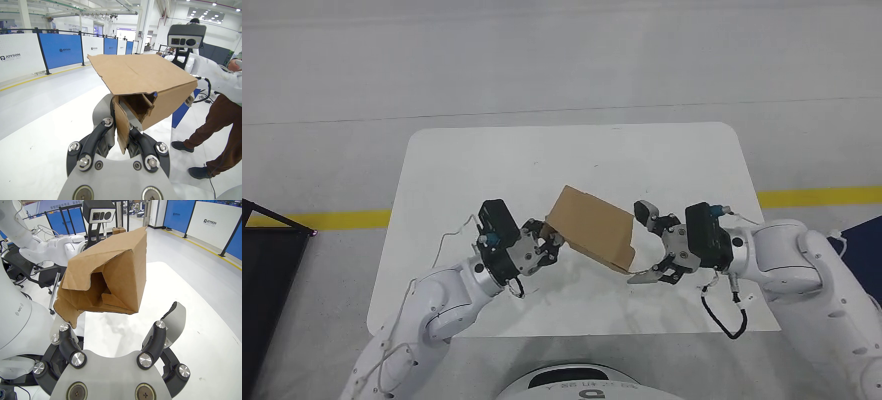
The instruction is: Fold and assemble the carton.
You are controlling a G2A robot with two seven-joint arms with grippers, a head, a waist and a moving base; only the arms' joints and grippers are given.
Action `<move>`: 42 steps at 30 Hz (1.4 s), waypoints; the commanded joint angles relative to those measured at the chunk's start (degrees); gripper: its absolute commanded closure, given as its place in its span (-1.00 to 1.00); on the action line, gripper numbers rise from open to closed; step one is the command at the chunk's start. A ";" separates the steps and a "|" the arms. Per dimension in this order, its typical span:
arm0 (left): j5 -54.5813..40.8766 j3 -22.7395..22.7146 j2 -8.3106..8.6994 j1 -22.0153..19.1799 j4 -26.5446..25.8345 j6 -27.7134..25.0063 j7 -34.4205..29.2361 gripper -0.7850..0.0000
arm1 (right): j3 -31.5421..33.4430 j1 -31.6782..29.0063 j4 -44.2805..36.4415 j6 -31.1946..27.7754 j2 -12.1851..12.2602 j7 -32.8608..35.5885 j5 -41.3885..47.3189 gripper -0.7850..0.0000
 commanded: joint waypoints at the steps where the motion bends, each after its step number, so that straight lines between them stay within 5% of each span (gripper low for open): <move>1: 0.15 0.05 -0.02 -0.04 0.04 -0.17 -0.01 1.00 | -0.51 0.35 -0.05 0.00 0.21 0.18 0.01 -1.00; 7: 0.21 0.10 -0.09 -0.10 0.26 -0.44 0.08 1.00 | -1.69 1.17 -0.22 0.00 0.91 0.28 -0.08 -1.00; 12: 0.36 0.27 -0.17 -0.16 0.52 -0.66 0.26 1.00 | -2.29 1.46 -0.14 0.00 1.44 -0.30 -0.16 -0.57; 17: 0.49 0.46 -0.25 -0.31 0.69 -0.80 0.15 1.00 | -2.75 1.65 0.07 0.00 1.91 -1.01 -0.30 -0.34; 24: 0.28 0.53 -0.34 -0.51 0.84 -0.87 -0.13 1.00 | -3.30 1.88 0.26 0.00 2.49 -2.08 -0.70 -0.50; 28: 0.24 0.59 -0.40 -0.67 0.89 -0.93 -0.31 1.00 | -3.60 2.13 0.42 0.00 2.79 -2.59 -0.89 -0.43; 34: -0.15 0.64 -0.50 -1.05 1.07 -0.90 -0.65 1.00 | -4.04 2.63 0.58 0.00 3.21 -3.17 -1.08 0.01; 42: -0.57 0.70 -0.64 -1.67 1.23 -0.85 -1.11 1.00 | -4.53 3.41 1.19 0.00 3.64 -3.94 -0.62 -0.21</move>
